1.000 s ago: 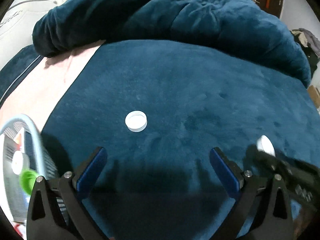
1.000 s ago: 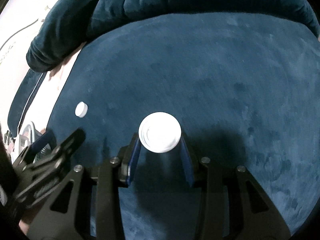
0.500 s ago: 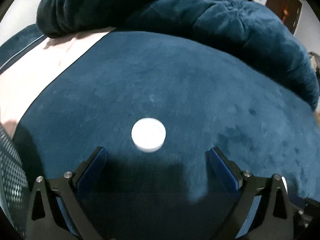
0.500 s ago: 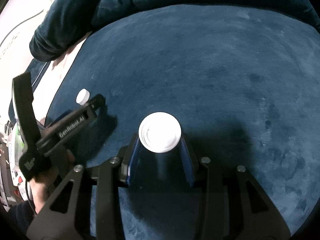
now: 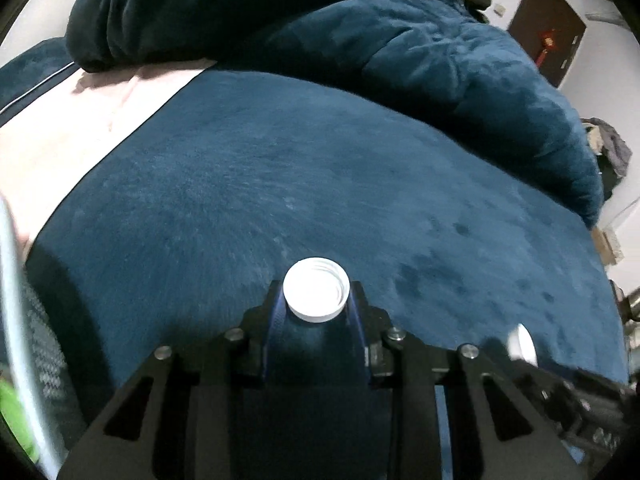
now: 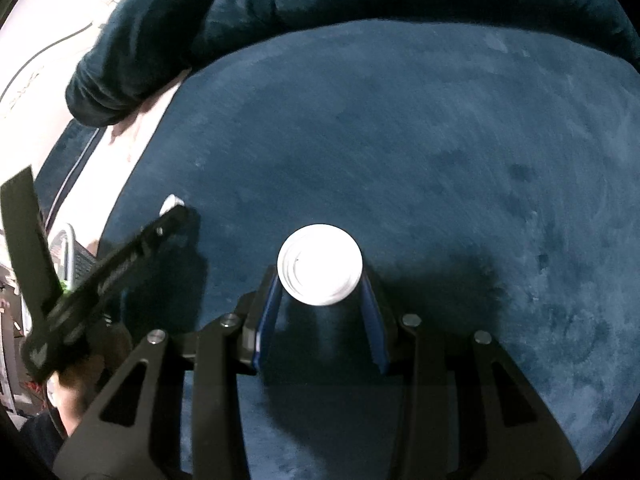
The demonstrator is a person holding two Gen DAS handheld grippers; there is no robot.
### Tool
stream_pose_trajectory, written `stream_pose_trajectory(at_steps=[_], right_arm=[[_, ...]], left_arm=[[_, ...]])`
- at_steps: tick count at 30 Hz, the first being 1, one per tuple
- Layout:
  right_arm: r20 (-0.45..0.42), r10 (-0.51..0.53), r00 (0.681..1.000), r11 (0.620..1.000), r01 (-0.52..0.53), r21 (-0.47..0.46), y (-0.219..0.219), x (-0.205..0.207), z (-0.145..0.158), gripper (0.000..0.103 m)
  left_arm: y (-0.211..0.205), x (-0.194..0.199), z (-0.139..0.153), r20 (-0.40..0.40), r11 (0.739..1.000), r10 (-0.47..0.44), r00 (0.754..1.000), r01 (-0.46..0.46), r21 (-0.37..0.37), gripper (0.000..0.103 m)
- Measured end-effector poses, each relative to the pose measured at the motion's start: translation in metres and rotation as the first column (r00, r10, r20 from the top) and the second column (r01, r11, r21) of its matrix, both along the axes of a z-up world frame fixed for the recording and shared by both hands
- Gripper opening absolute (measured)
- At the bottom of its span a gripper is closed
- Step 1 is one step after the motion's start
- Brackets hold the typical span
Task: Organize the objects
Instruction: 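Grasp the last white cap with the left tool while the right tool holds its cap, then carry both white caps over the blue basket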
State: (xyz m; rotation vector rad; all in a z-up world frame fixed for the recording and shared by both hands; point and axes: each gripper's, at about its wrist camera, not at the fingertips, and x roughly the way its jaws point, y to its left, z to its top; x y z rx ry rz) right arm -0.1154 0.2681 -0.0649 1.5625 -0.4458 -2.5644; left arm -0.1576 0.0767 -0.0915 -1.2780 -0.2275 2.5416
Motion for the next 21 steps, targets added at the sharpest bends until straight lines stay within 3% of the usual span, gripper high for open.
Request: stream_pose_trajectory(at_steps=[7, 10, 15, 21], right_arm=[[-0.056, 0.021, 0.998, 1.0, -0.022, -0.021, -0.019, 0.002, 0.025, 0.04], [-0.089, 0.051, 0.995, 0.998, -0.054, -0.03, -0.038, 0.002, 0.04, 0.04], [-0.151, 0.122, 0.981, 0.99, -0.132, -0.058, -0.082, -0.001, 0.066, 0.04], [-0.205, 0.247, 0.947, 0.96, -0.268, -0.08, -0.155, -0.009, 0.088, 0.04]], left_arm=[[-0.004, 0.037, 0.044, -0.062, 0.998, -0.069, 0.996, 0.069, -0.013, 0.032], [-0.021, 0.051, 0.071, -0.097, 0.998, -0.056, 0.994, 0.055, -0.012, 0.032], [-0.076, 0.06, 0.109, -0.127, 0.999, 0.037, 0.991, -0.035, 0.016, 0.032], [-0.165, 0.056, 0.14, -0.138, 0.983, 0.175, 0.975, -0.181, -0.026, 0.032]])
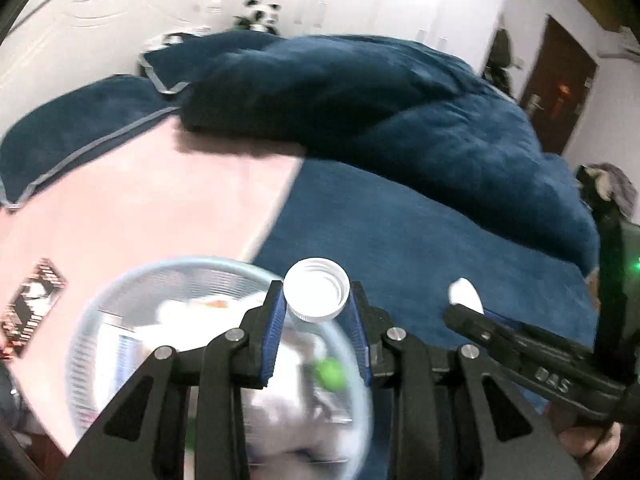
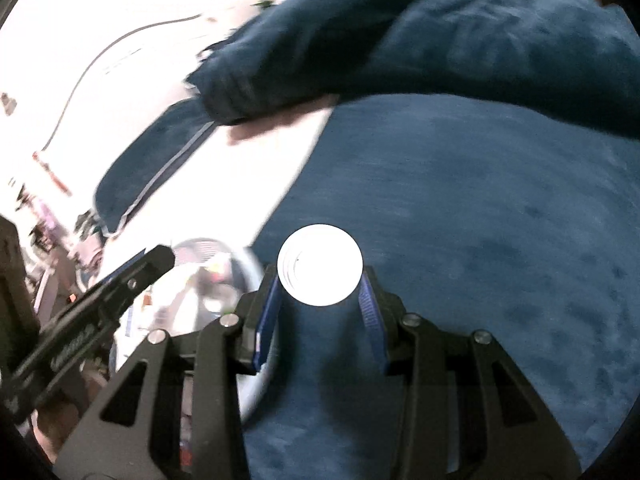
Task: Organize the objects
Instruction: 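Carry both white caps over the blue basket, then open both tools to drop the white caps into the basket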
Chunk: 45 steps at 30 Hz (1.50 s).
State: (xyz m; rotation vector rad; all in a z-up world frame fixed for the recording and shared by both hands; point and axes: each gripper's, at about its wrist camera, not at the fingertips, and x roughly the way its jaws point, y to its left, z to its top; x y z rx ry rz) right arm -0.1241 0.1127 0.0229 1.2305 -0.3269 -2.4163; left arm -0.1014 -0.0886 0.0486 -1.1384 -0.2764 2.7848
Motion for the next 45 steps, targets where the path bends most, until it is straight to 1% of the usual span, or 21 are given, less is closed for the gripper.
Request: stream_pose_trajectory(at_steps=[2, 4, 8, 9, 10, 15, 18, 21, 22, 23, 24, 25, 26, 27, 28, 30, 32, 36, 39, 42, 45], right_arm=[[-0.012, 0.042, 0.999, 0.999, -0.042, -0.011, -0.02, 0.0, 0.005, 0.04], [-0.021, 0.084, 0.996, 0.996, -0.084, -0.02, -0.043, -0.001, 0.008, 0.04], [-0.026, 0.135, 0.991, 0.99, -0.136, -0.025, -0.072, -0.001, 0.007, 0.04], [-0.024, 0.144, 0.989, 0.989, -0.145, -0.024, -0.078, -0.002, 0.006, 0.04], [-0.019, 0.153, 0.988, 0.988, -0.153, -0.022, -0.084, -0.005, 0.005, 0.04], [-0.001, 0.171, 0.985, 0.985, -0.171, -0.038, -0.102, -0.014, 0.001, 0.04], [0.007, 0.184, 0.983, 0.982, -0.184, -0.038, -0.112, -0.017, -0.001, 0.04], [0.021, 0.194, 0.981, 0.979, -0.192, -0.064, -0.117, -0.023, -0.003, 0.04], [0.031, 0.203, 0.979, 0.976, -0.199, -0.091, -0.118, -0.026, -0.004, 0.04], [0.049, 0.212, 0.976, 0.97, -0.205, -0.131, -0.118, -0.029, -0.006, 0.04], [0.066, 0.213, 0.975, 0.967, -0.201, -0.155, -0.118, -0.032, -0.008, 0.04], [0.084, 0.211, 0.974, 0.964, -0.193, -0.184, -0.116, -0.033, -0.009, 0.041], [0.101, 0.205, 0.974, 0.962, -0.181, -0.204, -0.113, -0.035, -0.011, 0.043], [0.112, 0.198, 0.974, 0.962, -0.171, -0.213, -0.111, -0.035, -0.012, 0.053], [0.117, 0.19, 0.975, 0.963, -0.163, -0.213, -0.109, -0.036, -0.012, 0.059], [0.109, 0.158, 0.981, 0.971, -0.134, -0.2, -0.102, -0.033, -0.012, 0.09], [0.098, 0.135, 0.986, 0.977, -0.116, -0.18, -0.096, -0.032, -0.01, 0.099], [0.079, 0.096, 0.992, 0.989, -0.086, -0.12, -0.086, -0.028, -0.006, 0.099], [0.077, 0.08, 0.994, 0.994, -0.073, -0.087, -0.079, -0.025, -0.005, 0.1], [0.072, 0.064, 0.995, 0.996, -0.059, -0.074, -0.07, -0.02, -0.003, 0.103], [0.058, 0.042, 0.997, 0.997, -0.038, -0.064, -0.06, -0.014, 0.0, 0.103]], left_arm=[[-0.024, -0.004, 0.004, 0.006, 0.999, 0.039, 0.999, -0.039, -0.024, 0.032], [-0.046, -0.009, 0.001, 0.031, 0.998, 0.062, 0.998, -0.061, -0.034, 0.032], [-0.07, -0.019, -0.013, 0.061, 0.994, 0.111, 0.992, -0.11, -0.016, 0.032], [-0.076, -0.023, -0.016, 0.076, 0.993, 0.121, 0.99, -0.122, 0.002, 0.032], [-0.079, -0.027, -0.018, 0.081, 0.991, 0.128, 0.988, -0.13, 0.017, 0.032], [-0.084, -0.031, -0.019, 0.071, 0.99, 0.137, 0.988, -0.139, 0.026, 0.032], [-0.085, -0.03, -0.022, 0.079, 0.991, 0.132, 0.988, -0.132, 0.001, 0.032], [-0.088, -0.027, -0.021, 0.076, 0.992, 0.13, 0.989, -0.129, -0.016, 0.033], [-0.089, -0.026, -0.02, 0.074, 0.991, 0.13, 0.989, -0.129, -0.018, 0.036], [-0.09, -0.025, -0.019, 0.07, 0.991, 0.134, 0.988, -0.133, -0.022, 0.052], [-0.091, -0.024, -0.018, 0.066, 0.988, 0.149, 0.987, -0.147, -0.036, 0.065], [-0.094, -0.023, -0.018, 0.062, 0.985, 0.169, 0.984, -0.166, -0.051, 0.071], [-0.097, -0.023, -0.019, 0.063, 0.981, 0.186, 0.981, -0.182, -0.06, 0.082], [-0.1, -0.023, -0.02, 0.068, 0.979, 0.198, 0.978, -0.194, -0.062, 0.089], [-0.102, -0.023, -0.021, 0.079, 0.977, 0.209, 0.975, -0.205, -0.059, 0.092], [-0.105, -0.022, -0.022, 0.081, 0.974, 0.222, 0.972, -0.218, -0.055, 0.095], [-0.103, -0.02, -0.019, 0.07, 0.973, 0.226, 0.972, -0.221, -0.071, 0.102], [-0.098, -0.016, -0.012, 0.041, 0.973, 0.219, 0.975, -0.215, -0.088, 0.102], [-0.094, -0.014, -0.01, 0.036, 0.971, 0.22, 0.975, -0.215, -0.105, 0.102], [-0.089, -0.013, -0.008, 0.032, 0.969, 0.222, 0.975, -0.217, -0.117, 0.102], [-0.084, -0.01, -0.006, 0.028, 0.97, 0.22, 0.975, -0.216, -0.113, 0.102]])
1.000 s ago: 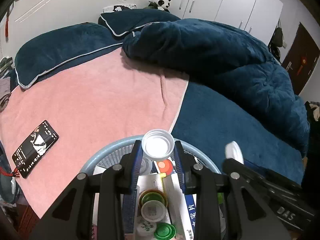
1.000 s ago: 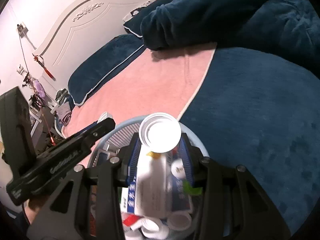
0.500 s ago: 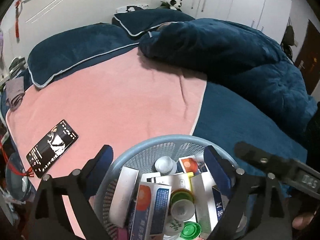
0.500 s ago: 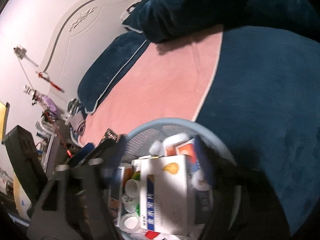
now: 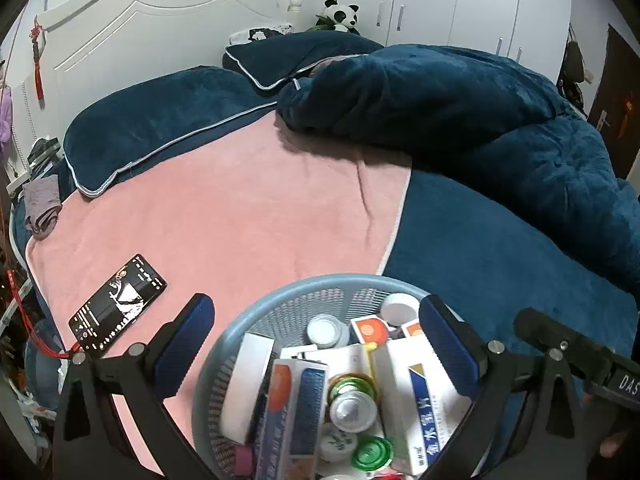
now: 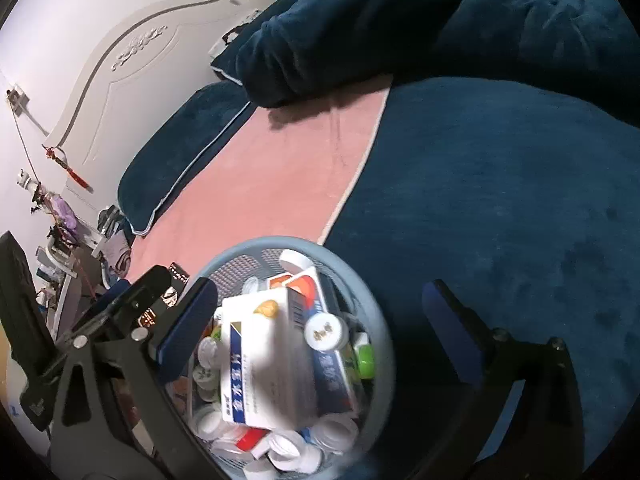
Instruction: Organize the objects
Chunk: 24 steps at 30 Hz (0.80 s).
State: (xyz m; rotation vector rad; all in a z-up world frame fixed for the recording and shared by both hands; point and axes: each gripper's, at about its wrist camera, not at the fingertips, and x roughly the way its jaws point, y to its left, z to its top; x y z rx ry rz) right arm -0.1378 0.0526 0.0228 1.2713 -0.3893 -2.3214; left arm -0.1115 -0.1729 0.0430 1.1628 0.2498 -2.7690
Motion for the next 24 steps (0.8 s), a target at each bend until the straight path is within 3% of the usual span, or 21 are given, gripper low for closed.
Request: stream_pose_trajectory(at_steps=[14, 24], right_arm=[[-0.046, -0.111, 0.993, 0.992, 0.113, 0.054, 0.051, 0.038, 0.005, 0.103], [-0.033, -0.264, 0.964, 0.961, 0.266, 0.076, 0.112, 0.079, -0.009, 0.103]], left_arm=[[0.035, 0.023, 0.013, -0.031, 0.997, -0.074, 0.997, 0.073, -0.024, 0.102], [0.103, 0.063, 0.023, -0.113, 0.976, -0.213, 0.97, 0.205, -0.078, 0.102]])
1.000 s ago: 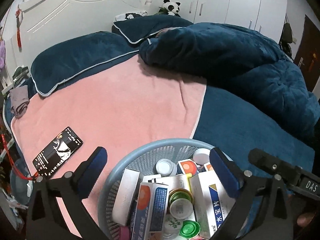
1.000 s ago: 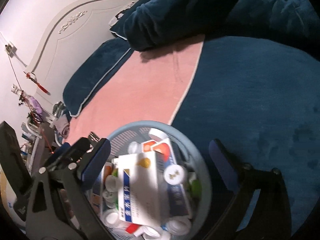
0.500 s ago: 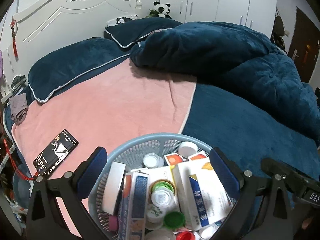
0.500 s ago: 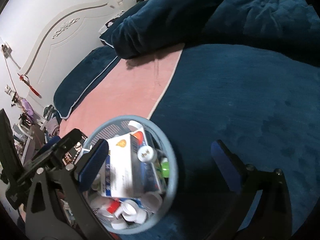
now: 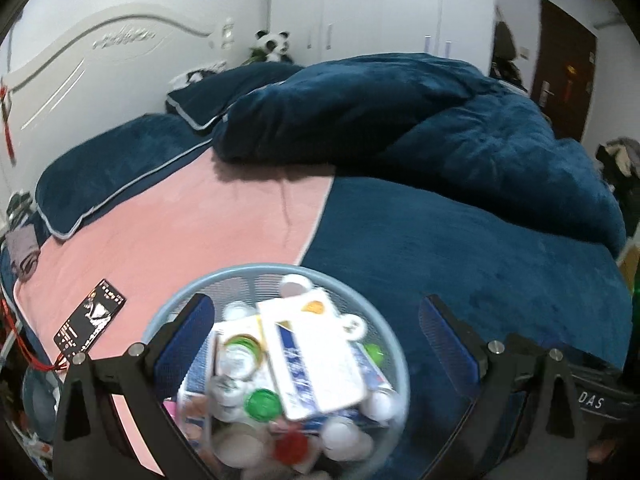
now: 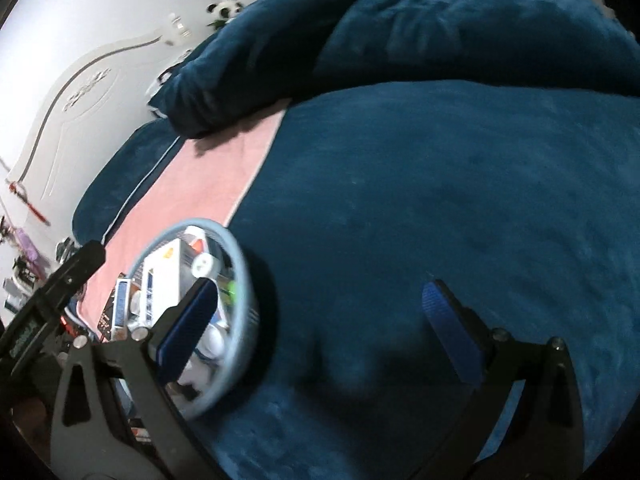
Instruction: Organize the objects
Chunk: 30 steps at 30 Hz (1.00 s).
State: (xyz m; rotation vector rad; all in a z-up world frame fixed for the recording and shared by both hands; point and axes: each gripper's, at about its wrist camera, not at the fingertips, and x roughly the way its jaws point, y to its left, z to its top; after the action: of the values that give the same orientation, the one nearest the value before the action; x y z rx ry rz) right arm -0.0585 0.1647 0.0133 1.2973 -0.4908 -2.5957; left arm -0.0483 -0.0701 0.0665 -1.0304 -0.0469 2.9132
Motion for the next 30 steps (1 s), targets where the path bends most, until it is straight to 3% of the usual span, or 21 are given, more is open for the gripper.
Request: stream_pose_trajectory(at_steps=[6, 10, 14, 21, 26, 30], right_arm=[[-0.006, -0.11, 0.994, 0.994, 0.11, 0.015, 0.038, 0.032, -0.005, 0.103], [-0.008, -0.155, 0.988, 0.985, 0.155, 0.075, 0.054, 0.055, -0.016, 0.103], [0.006, -0.198, 0.98, 0.973, 0.195, 0.125, 0.071, 0.076, -0.028, 0.103], [0.021, -0.322, 0.947, 0.933, 0.313, 0.178, 0.117, 0.109, -0.044, 0.103], [0.01, -0.378, 0.926, 0.898, 0.364, 0.249, 0.131, 0.116, -0.053, 0.103], [0.032, -0.385, 0.922, 0.894, 0.364, 0.262, 0.133, 0.113, -0.064, 0.103]], left_arm=[[0.03, 0.014, -0.012, 0.05, 0.994, -0.081, 0.995, 0.078, 0.07, 0.102], [0.057, 0.031, -0.022, 0.03, 0.994, -0.104, 0.994, 0.103, 0.041, 0.102], [0.086, 0.038, -0.035, 0.063, 0.989, -0.149, 0.987, 0.149, 0.007, 0.102], [0.135, 0.059, -0.049, 0.067, 0.959, -0.272, 0.96, 0.276, -0.06, 0.102], [0.157, 0.061, -0.087, 0.155, 0.947, -0.292, 0.944, 0.308, -0.093, 0.102], [0.163, 0.057, -0.115, 0.23, 0.935, -0.296, 0.927, 0.33, -0.126, 0.102]])
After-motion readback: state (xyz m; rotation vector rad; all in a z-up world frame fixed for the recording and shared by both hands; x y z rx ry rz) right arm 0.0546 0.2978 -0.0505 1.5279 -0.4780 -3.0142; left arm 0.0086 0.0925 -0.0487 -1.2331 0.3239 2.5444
